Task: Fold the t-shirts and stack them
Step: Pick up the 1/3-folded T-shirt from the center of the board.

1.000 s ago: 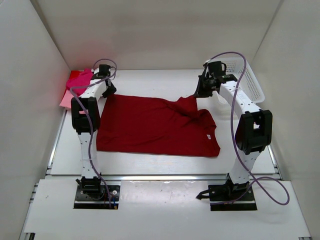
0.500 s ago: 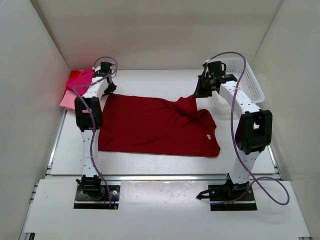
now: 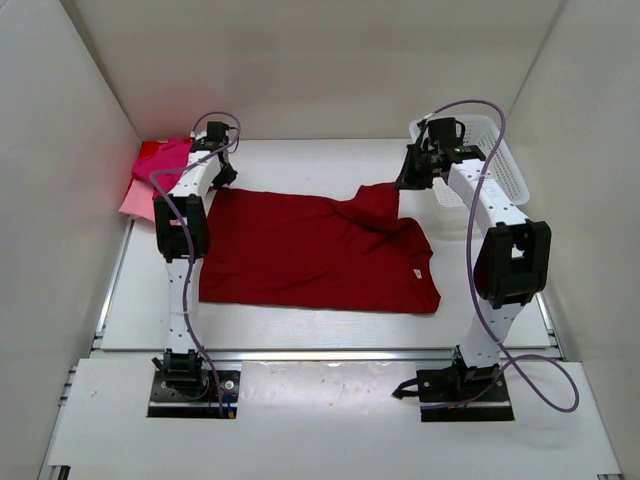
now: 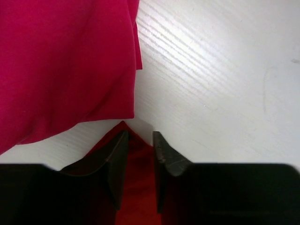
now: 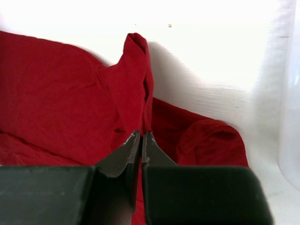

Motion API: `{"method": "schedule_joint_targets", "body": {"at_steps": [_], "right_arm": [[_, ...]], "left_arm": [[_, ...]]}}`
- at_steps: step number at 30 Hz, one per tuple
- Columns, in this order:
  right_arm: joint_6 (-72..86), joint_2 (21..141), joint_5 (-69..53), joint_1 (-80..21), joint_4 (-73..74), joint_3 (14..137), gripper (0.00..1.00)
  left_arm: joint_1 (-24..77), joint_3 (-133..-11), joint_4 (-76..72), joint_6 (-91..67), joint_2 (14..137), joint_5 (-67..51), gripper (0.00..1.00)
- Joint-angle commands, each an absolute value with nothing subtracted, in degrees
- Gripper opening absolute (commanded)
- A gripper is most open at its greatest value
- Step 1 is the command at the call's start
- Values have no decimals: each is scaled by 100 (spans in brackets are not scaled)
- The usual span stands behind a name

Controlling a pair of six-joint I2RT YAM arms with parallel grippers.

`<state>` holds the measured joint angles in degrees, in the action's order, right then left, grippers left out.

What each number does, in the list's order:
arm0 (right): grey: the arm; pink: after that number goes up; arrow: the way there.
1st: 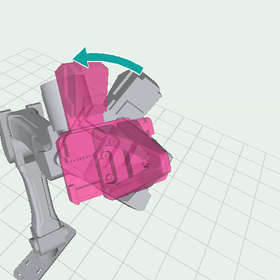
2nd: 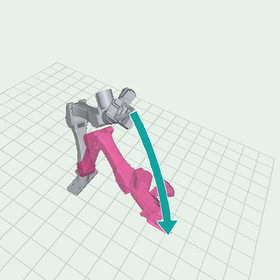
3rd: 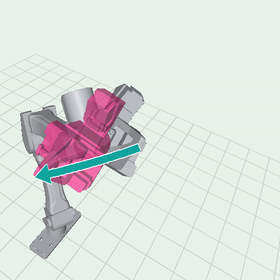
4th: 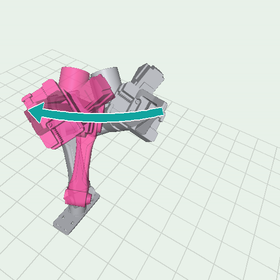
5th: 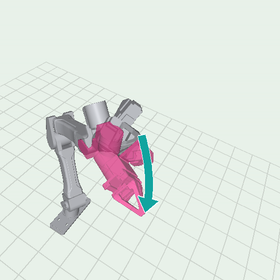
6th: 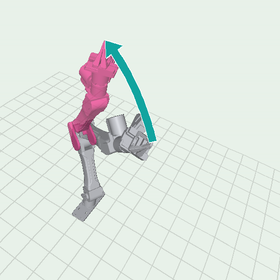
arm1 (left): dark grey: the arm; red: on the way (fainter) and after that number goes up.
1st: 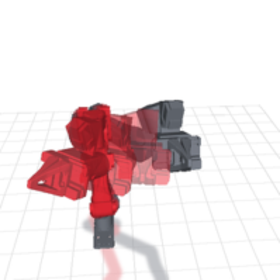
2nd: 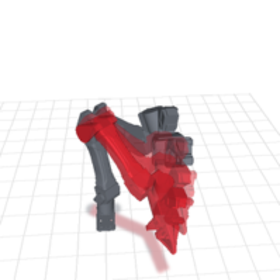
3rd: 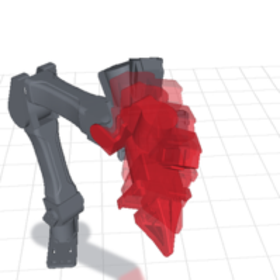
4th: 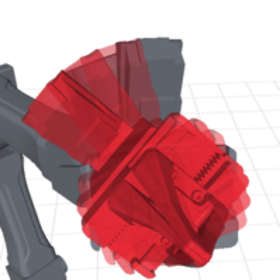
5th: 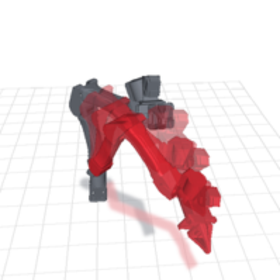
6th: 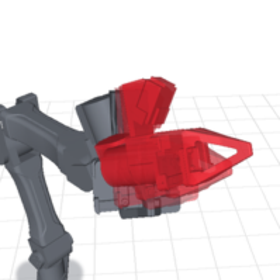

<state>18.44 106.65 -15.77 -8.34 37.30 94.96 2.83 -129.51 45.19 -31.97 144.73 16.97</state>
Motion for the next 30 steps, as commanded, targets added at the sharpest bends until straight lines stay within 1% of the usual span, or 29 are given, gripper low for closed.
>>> {"method": "schedule_joint_targets", "body": {"at_steps": [1, 4, 7, 10, 14, 17, 18, 20, 21, 30], "right_arm": [[1872, 10380, -1679, -756, 3595, 9677, 1], [1872, 10380, -1670, -730, 3569, 9729, 0], [1881, 10389, -1696, -694, 3595, 9817, 0], [1890, 10406, -1679, -686, 3604, 9835, 1], [1890, 10371, -1653, -686, 3586, 9791, 0], [1907, 10319, -1679, -642, 3586, 9730, 0], [1916, 10292, -1705, -624, 3595, 9738, 0], [1942, 10301, -1758, -580, 3560, 9703, 0], [1951, 10266, -1767, -615, 3542, 9686, 0], [1951, 10257, -1793, -571, 3524, 9641, 0]], "left_arm": [[308, -13096, 4658, -3164, 14405, 1776, 36], [299, -13200, 4816, -3182, 14466, 1766, 36], [299, -13517, 5053, -3190, 14642, 1784, 38], [281, -14069, 5308, -3156, 14923, 1767, 34], [264, -14151, 5423, -3190, 14994, 1688, 25], [255, -14177, 5388, -3217, 14985, 1670, 14], [246, -14133, 5405, -3182, 15011, 1679, 12], [264, -14194, 5405, -3182, 14968, 1748, 3], [290, -14212, 5397, -3190, 14994, 1810, 0], [229, -14159, 5484, -3296, 14775, 1697, 0]]}}
